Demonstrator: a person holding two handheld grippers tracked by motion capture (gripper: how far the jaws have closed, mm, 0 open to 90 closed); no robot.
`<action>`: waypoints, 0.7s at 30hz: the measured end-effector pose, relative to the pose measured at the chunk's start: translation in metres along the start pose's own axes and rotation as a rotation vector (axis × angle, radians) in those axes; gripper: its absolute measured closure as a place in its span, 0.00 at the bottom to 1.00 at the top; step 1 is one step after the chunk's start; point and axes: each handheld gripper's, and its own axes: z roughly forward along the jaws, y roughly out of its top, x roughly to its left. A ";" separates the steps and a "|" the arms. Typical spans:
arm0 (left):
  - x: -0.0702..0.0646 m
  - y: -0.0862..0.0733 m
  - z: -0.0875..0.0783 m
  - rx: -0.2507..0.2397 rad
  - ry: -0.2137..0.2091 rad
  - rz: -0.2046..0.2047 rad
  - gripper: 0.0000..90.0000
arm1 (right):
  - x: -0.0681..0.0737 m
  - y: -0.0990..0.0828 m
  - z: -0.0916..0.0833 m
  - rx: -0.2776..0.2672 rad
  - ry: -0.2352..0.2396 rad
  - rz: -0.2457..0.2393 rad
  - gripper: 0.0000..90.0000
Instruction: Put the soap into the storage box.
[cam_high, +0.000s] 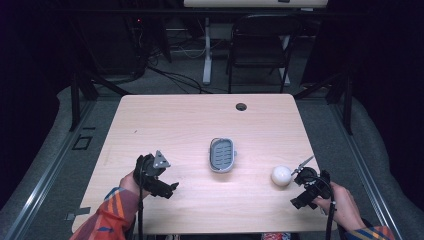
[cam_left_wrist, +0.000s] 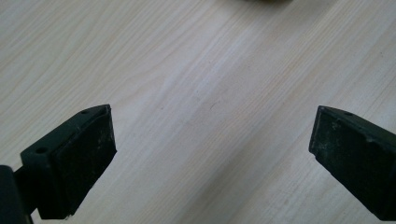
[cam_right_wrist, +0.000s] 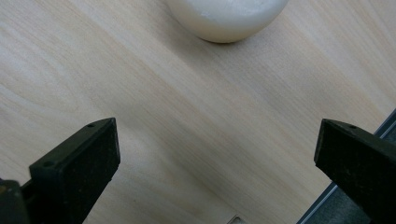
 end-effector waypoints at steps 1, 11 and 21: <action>0.000 0.000 0.000 0.000 0.000 0.000 0.00 | -0.001 0.001 -0.002 0.035 -0.007 -0.026 0.00; -0.001 -0.001 -0.001 0.001 0.004 -0.001 0.00 | -0.001 0.004 -0.001 0.056 -0.002 -0.046 0.01; -0.001 -0.001 0.000 0.007 0.005 0.003 0.00 | 0.002 0.008 0.003 0.045 -0.014 -0.052 0.00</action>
